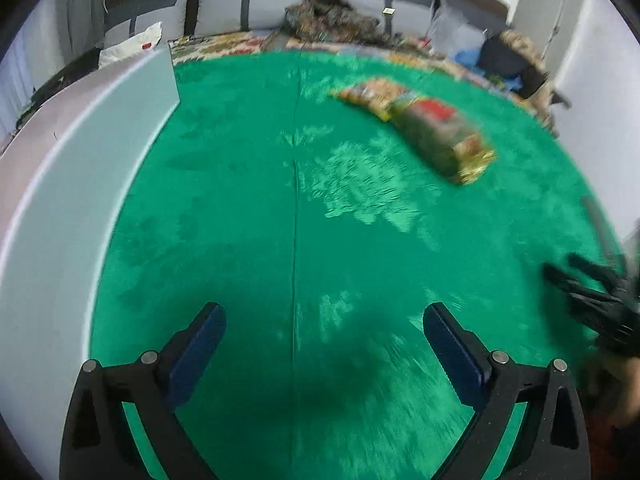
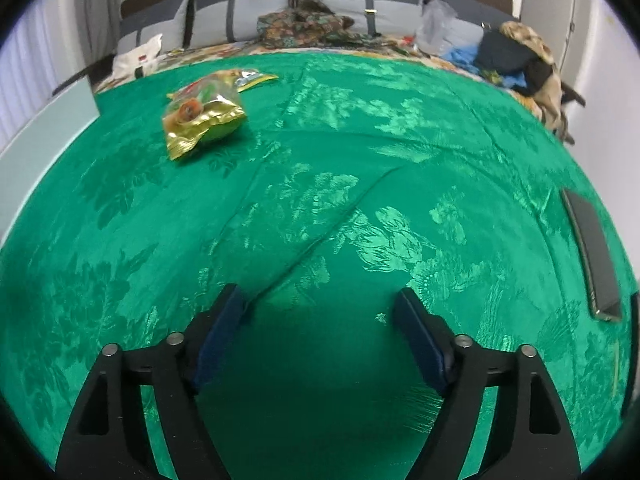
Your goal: Organize snacks
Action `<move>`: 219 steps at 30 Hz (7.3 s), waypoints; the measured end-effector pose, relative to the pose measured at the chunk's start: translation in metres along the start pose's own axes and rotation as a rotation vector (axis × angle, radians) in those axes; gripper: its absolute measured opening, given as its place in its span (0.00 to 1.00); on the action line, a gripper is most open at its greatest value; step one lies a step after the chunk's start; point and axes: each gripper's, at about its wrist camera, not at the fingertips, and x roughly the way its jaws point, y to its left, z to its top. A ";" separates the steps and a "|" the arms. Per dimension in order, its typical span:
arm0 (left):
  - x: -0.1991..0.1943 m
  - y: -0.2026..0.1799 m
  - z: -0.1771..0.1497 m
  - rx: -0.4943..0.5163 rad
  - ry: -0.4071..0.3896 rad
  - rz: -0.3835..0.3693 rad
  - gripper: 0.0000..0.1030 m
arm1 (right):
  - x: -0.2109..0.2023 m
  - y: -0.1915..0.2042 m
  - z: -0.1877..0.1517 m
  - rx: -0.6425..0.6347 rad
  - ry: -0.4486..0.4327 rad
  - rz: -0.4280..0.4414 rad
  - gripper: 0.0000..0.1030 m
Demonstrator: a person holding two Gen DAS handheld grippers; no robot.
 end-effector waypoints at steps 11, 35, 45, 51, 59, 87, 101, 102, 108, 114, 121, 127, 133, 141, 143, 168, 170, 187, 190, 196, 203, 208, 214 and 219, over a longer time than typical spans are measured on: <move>0.053 0.013 0.014 0.009 -0.082 0.091 1.00 | -0.001 0.004 -0.002 0.002 0.001 0.000 0.82; 0.054 0.014 0.015 0.010 -0.079 0.092 1.00 | -0.002 0.004 -0.001 0.002 0.003 0.000 0.82; 0.054 0.014 0.016 0.010 -0.079 0.092 1.00 | -0.003 0.004 -0.001 0.003 0.004 0.001 0.82; 0.054 0.014 0.016 0.010 -0.079 0.092 1.00 | -0.003 0.004 -0.001 0.003 0.004 0.000 0.82; 0.054 0.014 0.016 0.009 -0.079 0.092 1.00 | -0.004 0.004 -0.001 0.003 0.005 0.000 0.82; 0.054 0.014 0.016 0.008 -0.078 0.091 1.00 | 0.080 0.134 0.144 -0.379 0.150 0.039 0.81; 0.053 0.014 0.016 0.008 -0.078 0.091 1.00 | -0.015 -0.009 0.059 -0.083 0.052 0.009 0.63; 0.053 0.014 0.016 0.008 -0.078 0.092 1.00 | -0.014 -0.017 0.046 -0.079 0.058 -0.013 0.63; 0.053 0.013 0.016 0.008 -0.078 0.092 1.00 | -0.008 -0.025 0.015 -0.083 -0.016 -0.051 0.77; 0.055 0.014 0.015 0.008 -0.077 0.092 1.00 | -0.003 -0.047 0.014 0.009 0.002 0.018 0.81; 0.055 0.014 0.016 0.008 -0.077 0.092 1.00 | -0.007 -0.046 0.010 0.002 0.006 -0.003 0.81; 0.054 0.014 0.016 0.008 -0.077 0.092 1.00 | -0.005 -0.046 0.011 0.003 0.006 -0.002 0.81; 0.055 0.014 0.016 0.009 -0.077 0.091 1.00 | -0.005 -0.046 0.011 0.003 0.006 -0.002 0.82; 0.059 -0.002 0.105 0.125 -0.081 -0.028 0.99 | -0.004 -0.045 0.011 0.003 0.007 -0.002 0.82; 0.063 -0.017 0.143 0.174 -0.084 -0.068 0.99 | -0.004 -0.045 0.012 0.003 0.007 -0.002 0.82; 0.156 -0.052 0.202 0.097 0.099 -0.025 0.56 | 0.000 -0.045 0.012 0.004 0.007 -0.003 0.82; 0.137 -0.043 0.167 0.073 0.105 -0.010 0.56 | -0.001 -0.045 0.012 0.004 0.007 -0.003 0.82; 0.040 -0.044 -0.022 0.068 -0.068 0.047 0.97 | 0.000 -0.045 0.013 0.004 0.007 -0.004 0.82; 0.043 -0.043 -0.020 0.083 -0.072 0.044 1.00 | 0.000 -0.046 0.013 0.004 0.008 -0.007 0.82; 0.045 -0.042 -0.015 0.091 -0.070 0.035 1.00 | 0.000 -0.046 0.013 0.005 0.008 -0.006 0.83; 0.045 -0.042 -0.014 0.088 -0.070 0.034 1.00 | 0.001 -0.046 0.013 0.004 0.008 -0.007 0.83; 0.045 -0.041 -0.013 0.089 -0.070 0.034 1.00 | 0.001 -0.046 0.013 0.004 0.008 -0.006 0.83; 0.045 -0.041 -0.014 0.089 -0.070 0.033 1.00 | 0.001 -0.046 0.013 0.004 0.008 -0.006 0.83; 0.045 -0.041 -0.013 0.089 -0.069 0.033 1.00 | 0.000 -0.046 0.012 0.004 0.008 -0.007 0.83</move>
